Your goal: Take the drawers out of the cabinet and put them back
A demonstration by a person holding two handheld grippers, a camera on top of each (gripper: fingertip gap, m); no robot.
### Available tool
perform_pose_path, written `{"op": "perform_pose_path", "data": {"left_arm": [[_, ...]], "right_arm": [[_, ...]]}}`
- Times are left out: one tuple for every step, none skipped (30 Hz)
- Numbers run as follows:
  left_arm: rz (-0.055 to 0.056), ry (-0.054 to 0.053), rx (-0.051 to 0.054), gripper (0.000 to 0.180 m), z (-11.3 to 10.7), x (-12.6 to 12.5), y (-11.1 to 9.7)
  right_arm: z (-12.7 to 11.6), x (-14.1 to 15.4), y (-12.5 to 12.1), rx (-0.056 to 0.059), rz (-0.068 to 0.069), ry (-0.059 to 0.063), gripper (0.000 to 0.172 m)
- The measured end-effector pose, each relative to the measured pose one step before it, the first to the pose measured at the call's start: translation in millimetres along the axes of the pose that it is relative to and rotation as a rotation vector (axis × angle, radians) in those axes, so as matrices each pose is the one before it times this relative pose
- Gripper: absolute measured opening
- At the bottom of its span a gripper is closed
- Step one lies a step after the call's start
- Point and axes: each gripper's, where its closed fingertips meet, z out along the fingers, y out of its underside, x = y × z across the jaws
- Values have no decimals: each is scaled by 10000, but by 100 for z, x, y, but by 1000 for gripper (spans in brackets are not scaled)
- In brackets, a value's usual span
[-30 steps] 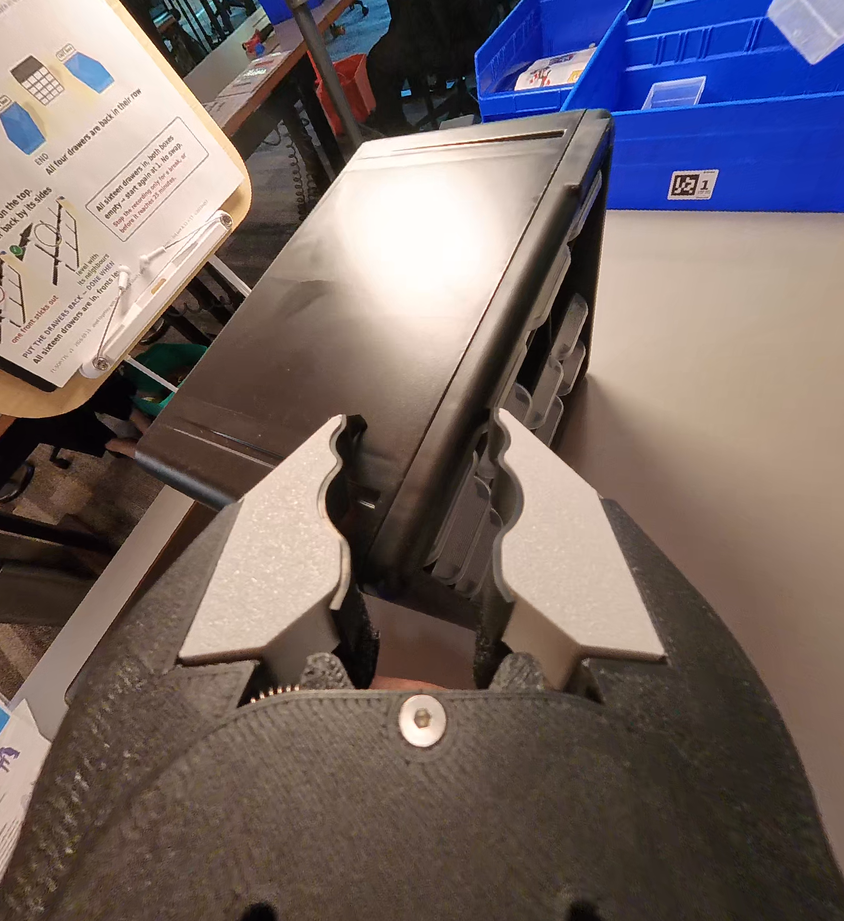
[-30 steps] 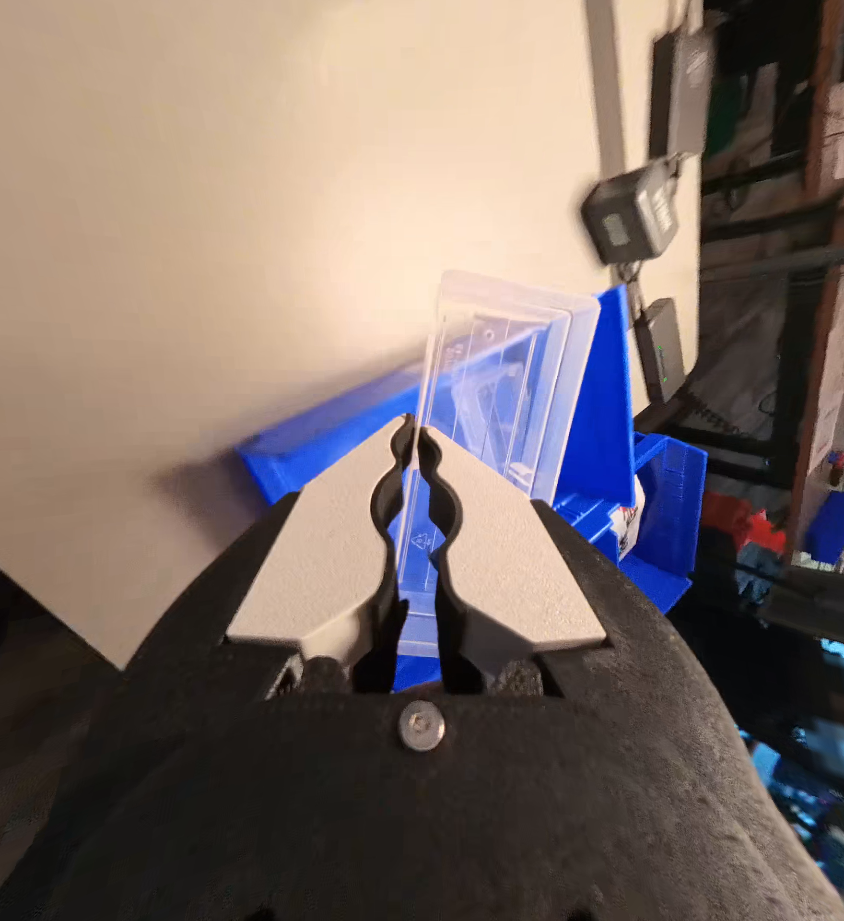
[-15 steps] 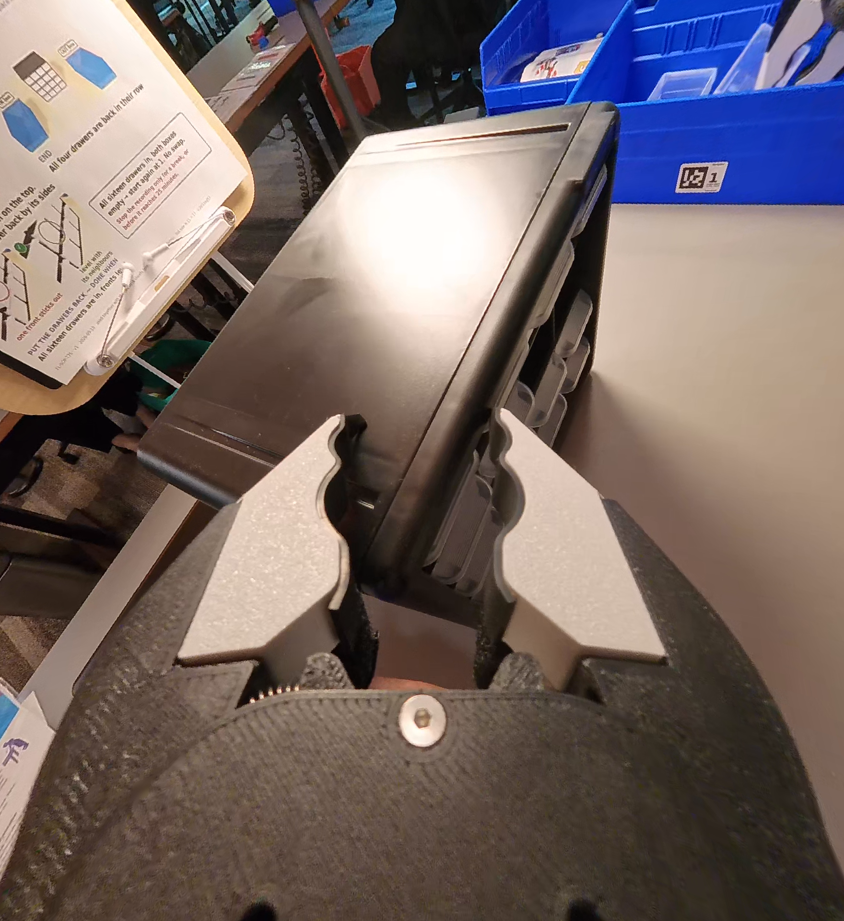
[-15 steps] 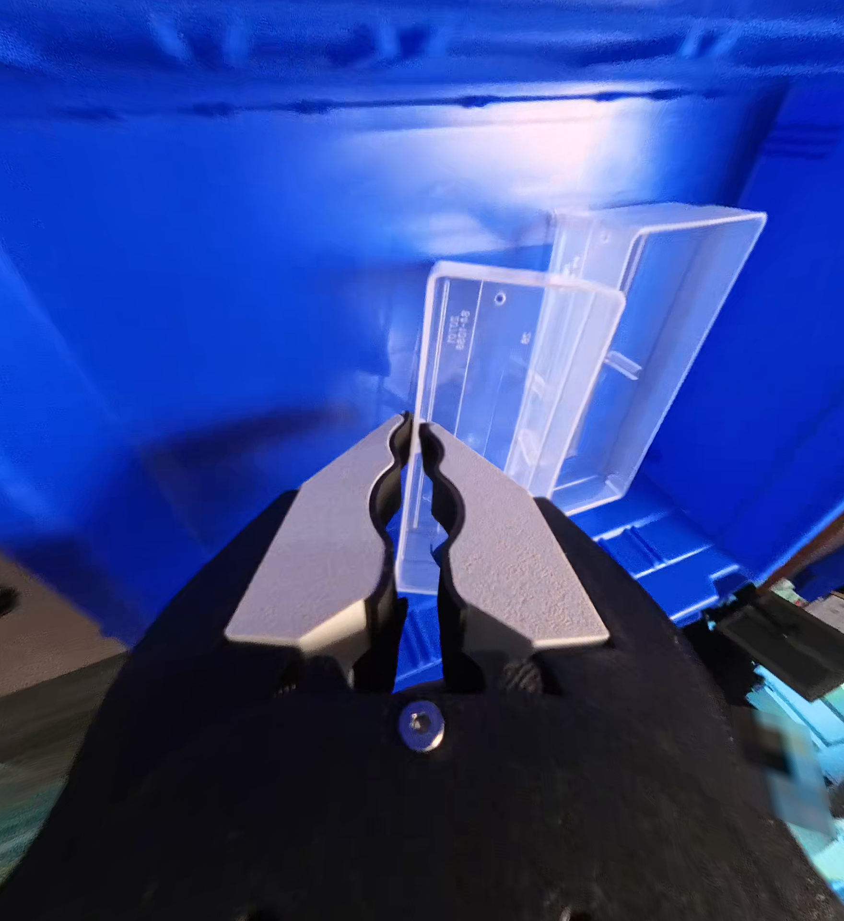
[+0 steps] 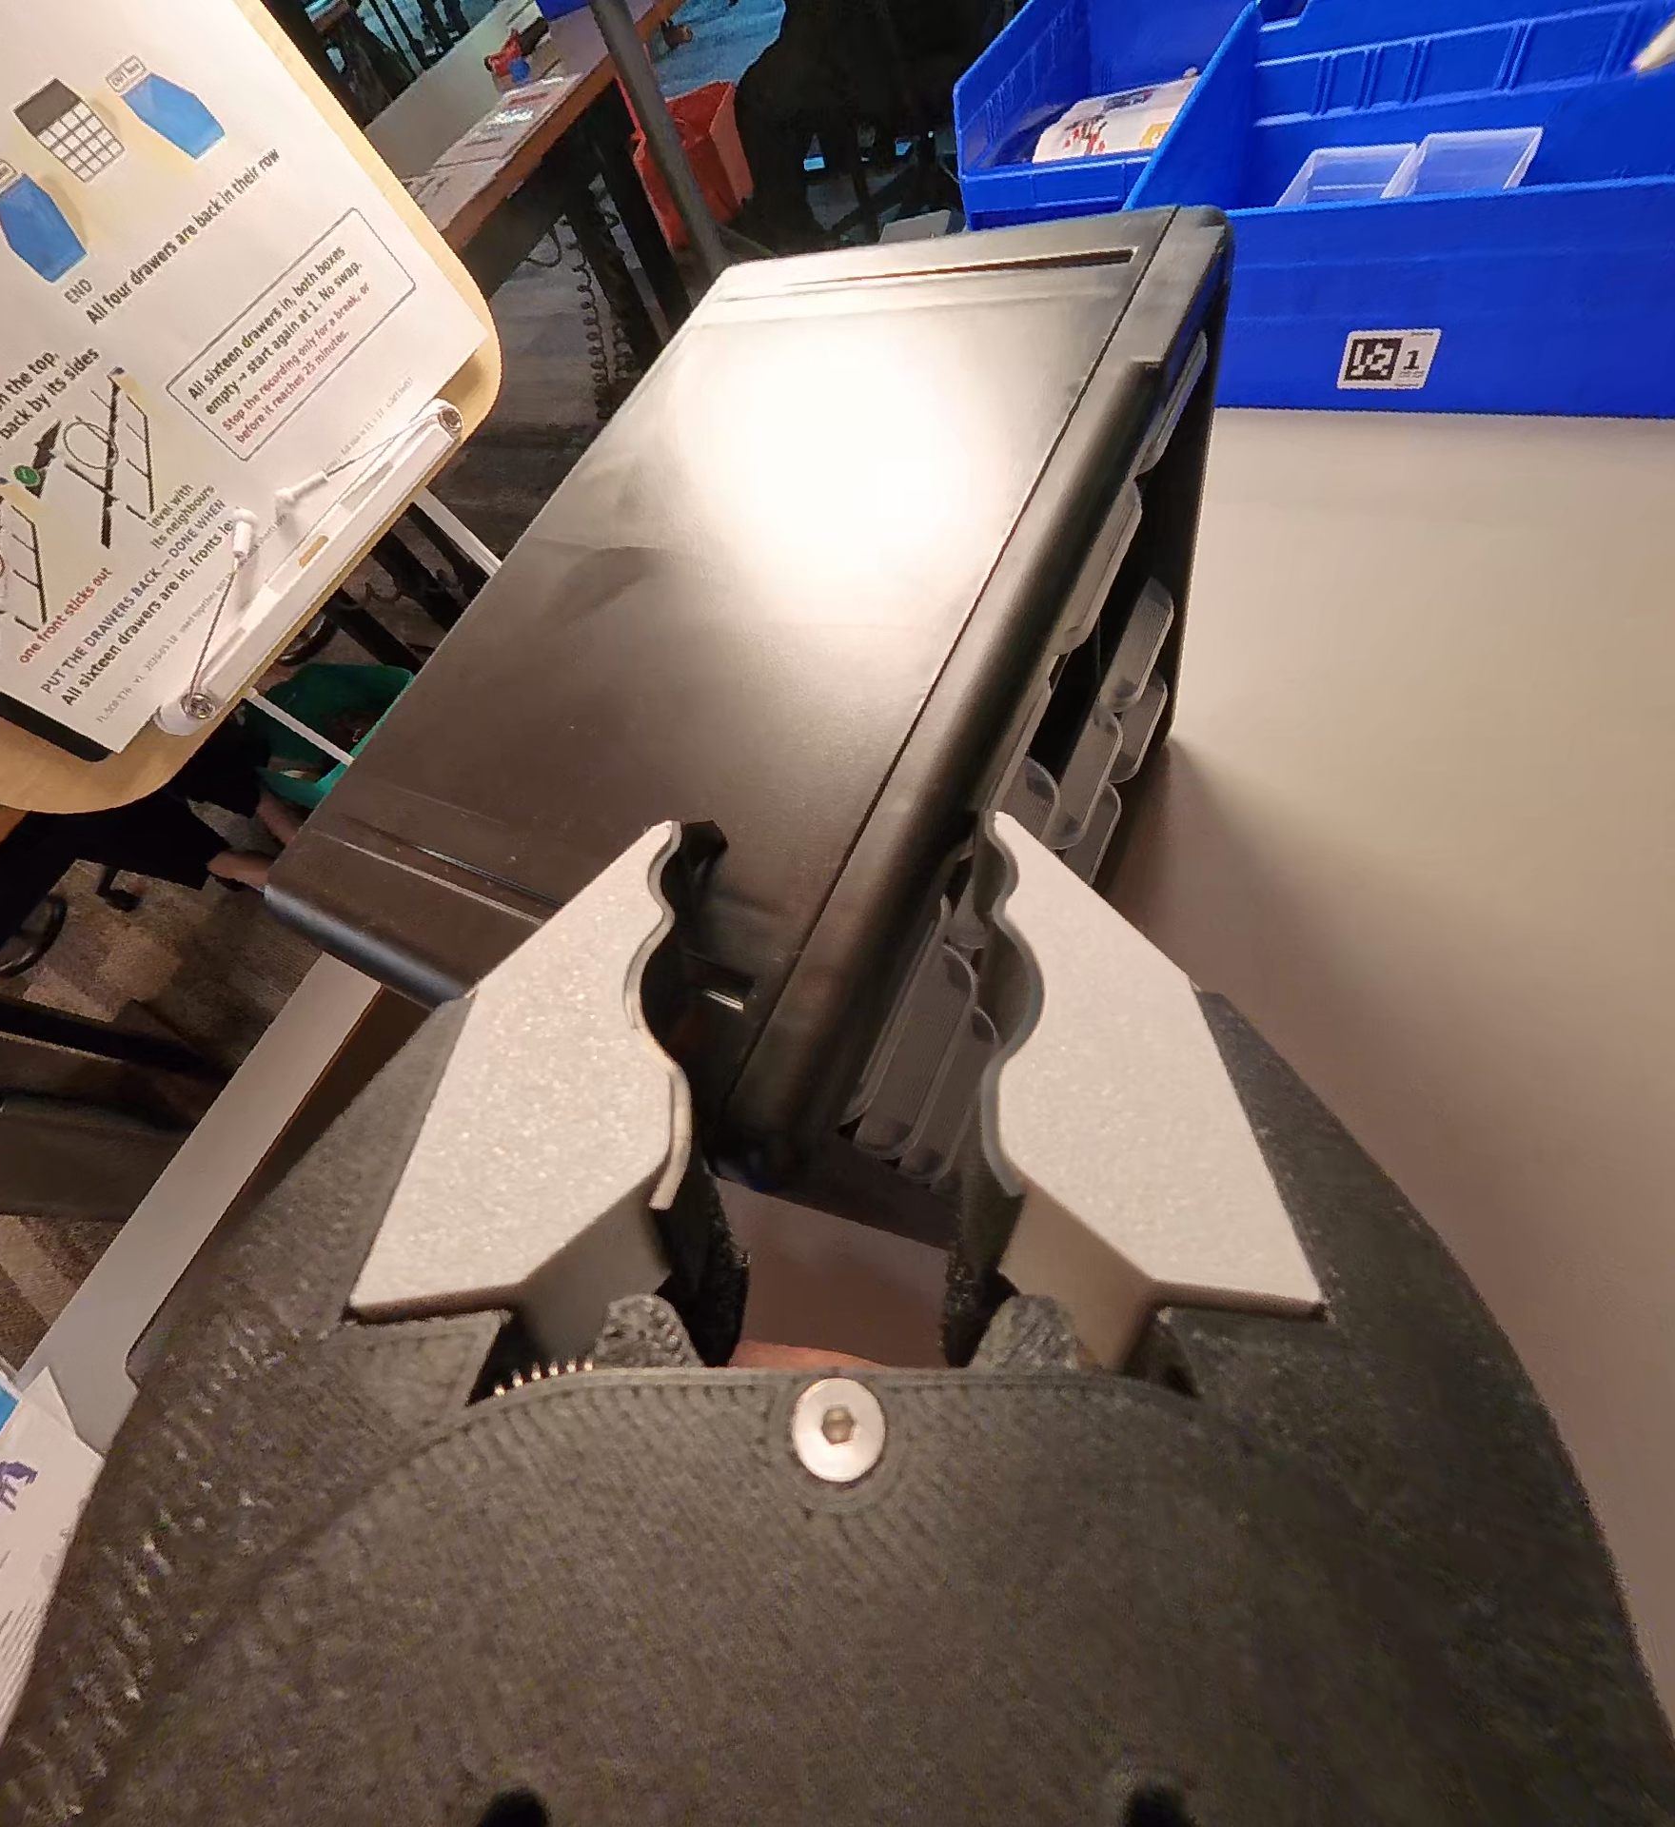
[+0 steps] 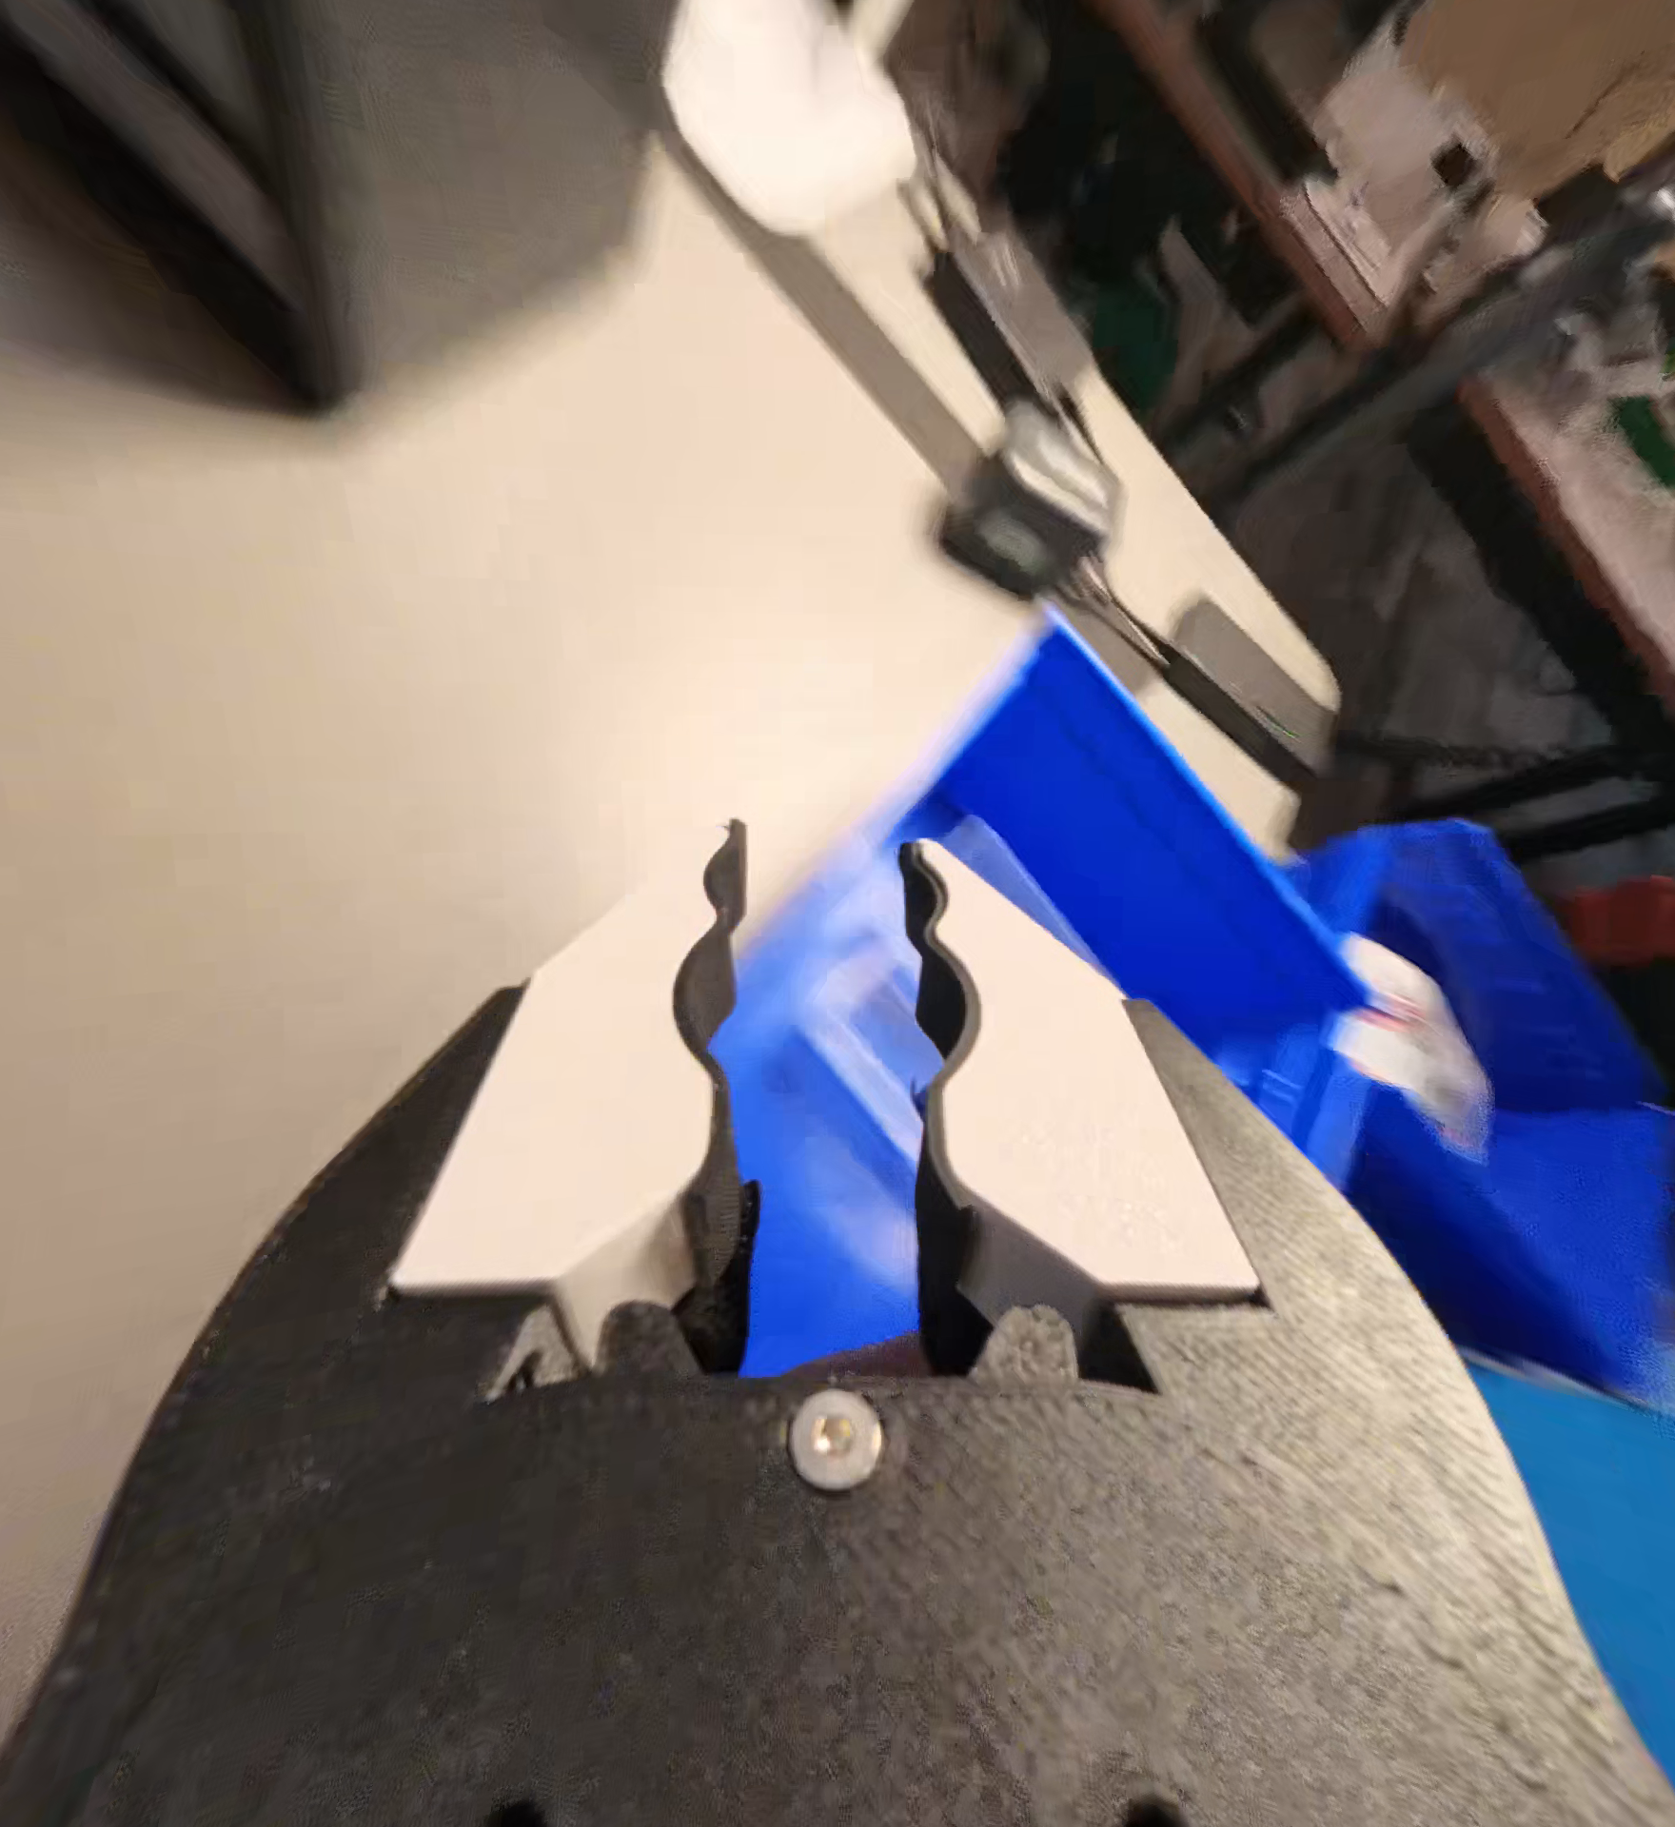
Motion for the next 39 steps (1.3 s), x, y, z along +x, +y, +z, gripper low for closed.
{"op": "perform_pose_path", "data": {"left_arm": [[-18, -9, -10, 57, 1, -4, 11], [-21, -6, -8, 57, 11, -2, 4], [-24, -5, -5, 57, 0, 3, -5], [-20, -7, -4, 57, -8, 1, -3], [-14, -12, -4, 57, 8, -1, -2], [-15, -12, -4, 57, -3, -6, 6], [-14, -13, -5, 57, -5, 6, -10], [-8, -17, -7, 57, 7, -3, -2], [-5, -16, -9, 57, -1, 7, 1], [0, -14, -8, 58, 7, -5, -1], [-1, -8, -3, 57, 5, 2, 8], [-6, -1, 3, 58, 2, 3, -4], [-5, 3, 6, 57, -6, 1, -1], [-3, 5, 6, 57, 3, 0, -5], [-1, 8, 4, 57, -6, -9, -6], [-2, 14, 4, 57, 8, -1, -1], [-4, 18, 4, 57, 3, 3, -10], [1, 13, 1, 58, 1, -7, -6], [4, 5, -2, 59, 7, 1, -1], [-1, 1, -3, 60, -2, 2, 4], [-1, -5, -3, 61, 8, 0, -4], [2, -10, -5, 61, 2, 11, -5], [3, -13, -9, 61, 8, 2, -4], [6, -15, -11, 62, -2, 3, 3], [3, -11, -9, 62, 7, 6, -3], [-3, -6, -3, 62, 0, 3, 0], [-4, -5, 1, 57, 1, -4, -1], [-5, -6, -1, 62, -3, 10, 10], [-5, -6, -4, 62, -6, 1, -7], [-1, -3, -5, 62, 5, -7, 3], [0, -1, -3, 62, -1, 8, 1], [1, 1, -3, 61, 2, -5, -8], [3, 2, -2, 60, -1, 0, 2], [3, 3, 2, 59, 1, 2, -2], [2, 4, 4, 58, 9, -8, -5], [1, 2, 2, 57, 2, 2, -3], [1, -2, 0, 57, 0, -3, 0], [2, -5, -2, 57, 5, 3, 7], [1, -7, -1, 57, 1, -1, -3]], "right_arm": [[-88, -2608, -2420, 912, 952, -673, 32], [449, -3053, -2053, 910, 896, -817, 31], [1062, -3130, -1439, 784, 813, -813, 30], [1583, -2886, -748, 596, 676, -703, 30], [1939, -2466, -349, 539, 608, -540, 30], [2124, -2109, -53, 483, 627, -478, 30], [2226, -1718, 87, 460, 708, -459, 30], [2258, -1036, 139, 474, 832, -269, 30], [2201, -675, 268, 382, 862, -250, 30], [2073, -530, 168, 369, 852, -312, 30], [1898, -166, 29, 384, 818, -209, 31], [1721, 84, 37, 263, 738, -92, 31], [1488, -137, -70, 203, 656, -212, 32], [1263, -175, -28, 100, 467, -172, 32], [1054, 57, -10, 39, 244, 39, 34], [803, -94, -219, 148, 118, 2, 36], [644, -154, -242, 119, 53, -34, 36], [506, 238, -201, 84, 61, 191, 37], [390, 312, -389, 222, 131, 179, 38], [314, 190, -429, 264, 255, 45, 38], [231, 212, -386, 276, 334, 1, 38], [125, 173, -356, 310, 341, -37, 34], [68, 174, -175, 250, 299, -21, 29], [2, 31, -66, 220, 159, -71, 21], [-72, -549, -30, 205, -14, -364, 12], [-164, -219, 142, 102, -66, -25, 12], [-320, -253, 275, 28, -163, -12, 11], [-461, -349, 330, 21, -87, -82, 9], [-609, -446, 424, -22, 71, -156, 8], [-724, -618, 514, -58, 137, -242, 7], [-846, -651, 527, -44, 94, -224, 7], [-943, -702, 525, -11, 38, -218, 6], [-961, -726, 523, -18, 47, -193, 6], [-961, -699, 440, 9, 86, -170, 6], [-917, -641, 381, 8, 97, -136, 5], [-841, -702, 322, 18, 68, -174, 5], [-768, -738, 270, 6, 54, -197, 5], [-717, -719, 205, -1, 20, -186, 5], [-651, -593, 265, -79, -11, -86, 4]]}}
